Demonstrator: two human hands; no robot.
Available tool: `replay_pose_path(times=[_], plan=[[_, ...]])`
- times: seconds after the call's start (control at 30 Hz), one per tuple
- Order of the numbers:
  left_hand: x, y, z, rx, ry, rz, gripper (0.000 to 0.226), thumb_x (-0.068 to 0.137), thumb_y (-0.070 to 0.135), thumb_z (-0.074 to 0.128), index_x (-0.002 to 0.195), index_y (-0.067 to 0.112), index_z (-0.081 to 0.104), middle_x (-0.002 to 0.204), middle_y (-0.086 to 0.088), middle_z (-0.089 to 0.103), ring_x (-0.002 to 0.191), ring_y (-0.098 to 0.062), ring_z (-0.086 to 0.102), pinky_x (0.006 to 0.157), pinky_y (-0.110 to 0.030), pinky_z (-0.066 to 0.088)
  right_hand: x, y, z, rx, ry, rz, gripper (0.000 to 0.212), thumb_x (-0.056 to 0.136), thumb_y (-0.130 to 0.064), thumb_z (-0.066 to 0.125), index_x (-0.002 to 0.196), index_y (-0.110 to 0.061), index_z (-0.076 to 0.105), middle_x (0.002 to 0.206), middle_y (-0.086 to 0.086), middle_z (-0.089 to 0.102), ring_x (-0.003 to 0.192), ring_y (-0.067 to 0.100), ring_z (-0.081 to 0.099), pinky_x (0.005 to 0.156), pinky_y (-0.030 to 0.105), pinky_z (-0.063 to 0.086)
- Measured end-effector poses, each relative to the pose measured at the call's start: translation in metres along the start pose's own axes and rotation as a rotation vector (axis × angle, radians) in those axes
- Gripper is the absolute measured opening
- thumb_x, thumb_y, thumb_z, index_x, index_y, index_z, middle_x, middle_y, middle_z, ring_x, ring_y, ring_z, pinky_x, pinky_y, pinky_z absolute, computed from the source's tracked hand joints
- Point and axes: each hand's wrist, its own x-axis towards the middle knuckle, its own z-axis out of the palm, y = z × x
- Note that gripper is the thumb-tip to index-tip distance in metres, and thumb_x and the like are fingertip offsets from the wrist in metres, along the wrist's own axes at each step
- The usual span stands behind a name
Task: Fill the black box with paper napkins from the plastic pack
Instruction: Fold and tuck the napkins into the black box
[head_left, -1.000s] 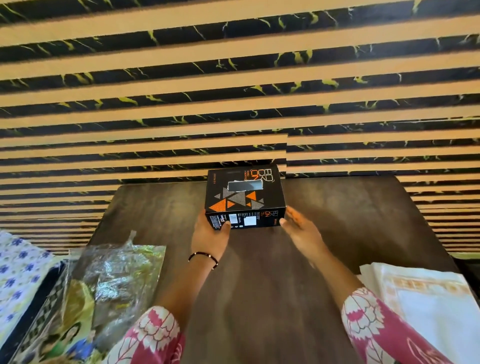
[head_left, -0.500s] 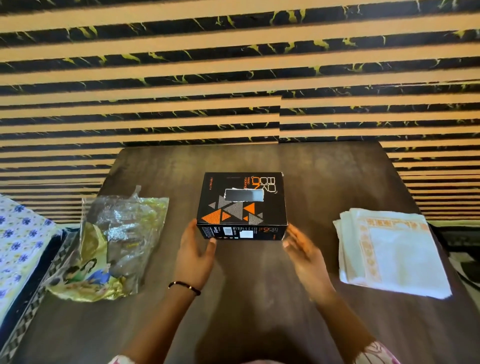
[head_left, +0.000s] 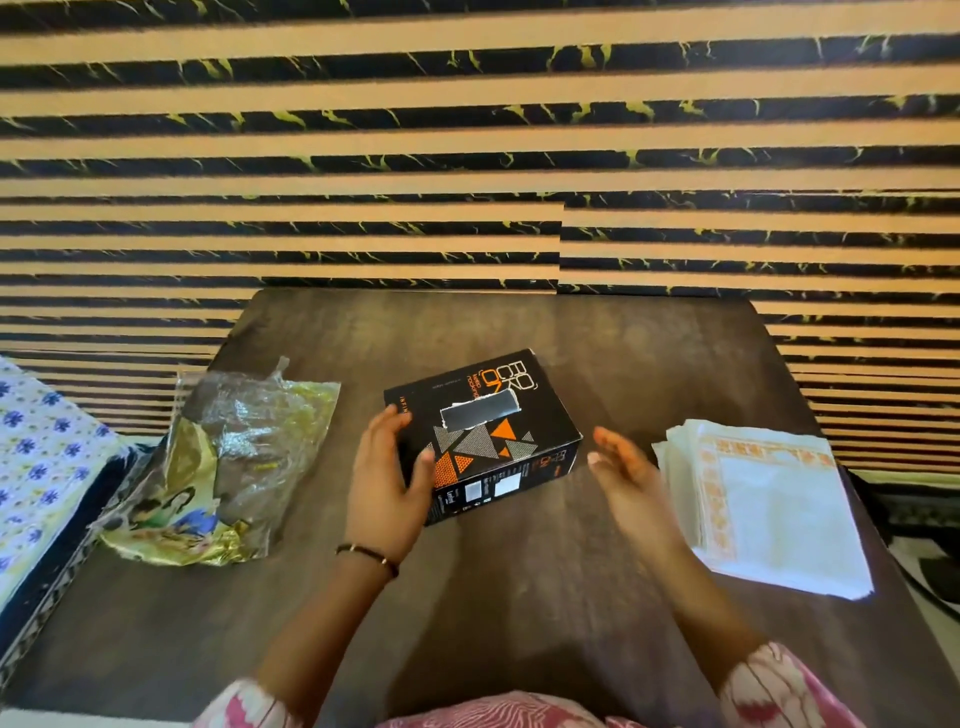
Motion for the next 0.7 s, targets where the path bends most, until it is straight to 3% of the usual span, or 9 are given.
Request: replay_pose_path(times=[0.1,0.17,0.27,0.4,0.5,0.63,0.7], plan=[[0.039,0.016,0.024,0.142,-0.098,0.064,0.051,0.089,0.027,0.052,0.134,0.011,0.036,0.149,-0.008,0.029,0.138,-0.022,0.025,0.114,-0.039,0.021,0.025,-0.014,0.011,-0.039,-0.055,0.055,0.042,0.093,-0.028,0.051,0.133,-0.018,0.046,0.117,-0.011,0.053,0.106,0.008,0.053,0.093,0.027,0.040],[0.062,0.020,0.042,0.293,-0.190,0.079,0.058,0.091,0.037,0.046,0.140,0.012,0.027,0.153,-0.008,0.021,0.142,-0.023,0.015,0.115,-0.048,0.012,0.033,-0.017,0.017,-0.052,-0.092,0.076,0.037,0.092,-0.032,0.049,0.127,-0.020,0.052,0.115,-0.006,0.063,0.099,0.013,0.062,0.094,0.036,0.048],[0.081,0.021,0.062,0.415,-0.314,-0.008,0.066,0.092,0.049,0.033,0.145,0.014,0.013,0.156,-0.005,0.013,0.144,-0.023,0.002,0.114,-0.052,-0.001,0.028,-0.017,0.023,-0.066,-0.122,0.078,0.031,0.092,-0.034,0.049,0.120,-0.022,0.056,0.105,-0.003,0.068,0.095,0.015,0.065,0.093,0.043,0.050],[0.070,0.015,0.067,0.602,-0.347,0.096,0.069,0.090,0.058,0.025,0.145,0.020,0.011,0.156,0.000,0.015,0.144,-0.021,0.001,0.114,-0.052,-0.005,0.000,-0.004,0.022,-0.053,-0.135,0.065,0.034,0.093,-0.026,0.050,0.126,-0.021,0.051,0.112,-0.002,0.067,0.100,0.013,0.063,0.095,0.037,0.049],[0.056,0.007,0.062,0.603,-0.366,0.212,0.070,0.087,0.062,0.022,0.144,0.024,0.013,0.155,0.003,0.017,0.144,-0.018,0.004,0.115,-0.050,-0.005,-0.024,0.013,0.019,0.037,-0.129,0.070,0.029,0.093,-0.018,0.049,0.122,-0.020,0.054,0.111,-0.004,0.066,0.099,0.008,0.063,0.091,0.033,0.051],[0.044,0.004,0.057,0.608,-0.399,0.271,0.083,0.073,0.070,0.007,0.144,0.026,0.014,0.155,0.006,0.019,0.144,-0.016,0.005,0.114,-0.048,-0.006,-0.028,0.023,0.017,0.144,-0.097,0.153,0.027,0.093,-0.011,0.049,0.119,-0.017,0.054,0.107,0.000,0.066,0.096,0.015,0.063,0.077,0.029,0.051],[0.040,0.003,0.056,0.615,-0.403,0.280,0.084,0.072,0.070,0.006,0.144,0.027,0.013,0.155,0.006,0.018,0.144,-0.016,0.004,0.114,-0.048,-0.007,-0.024,0.021,0.018,0.121,-0.118,0.165,0.025,0.092,-0.011,0.050,0.114,-0.021,0.056,0.107,0.001,0.067,0.096,0.016,0.064,0.079,0.031,0.050]])
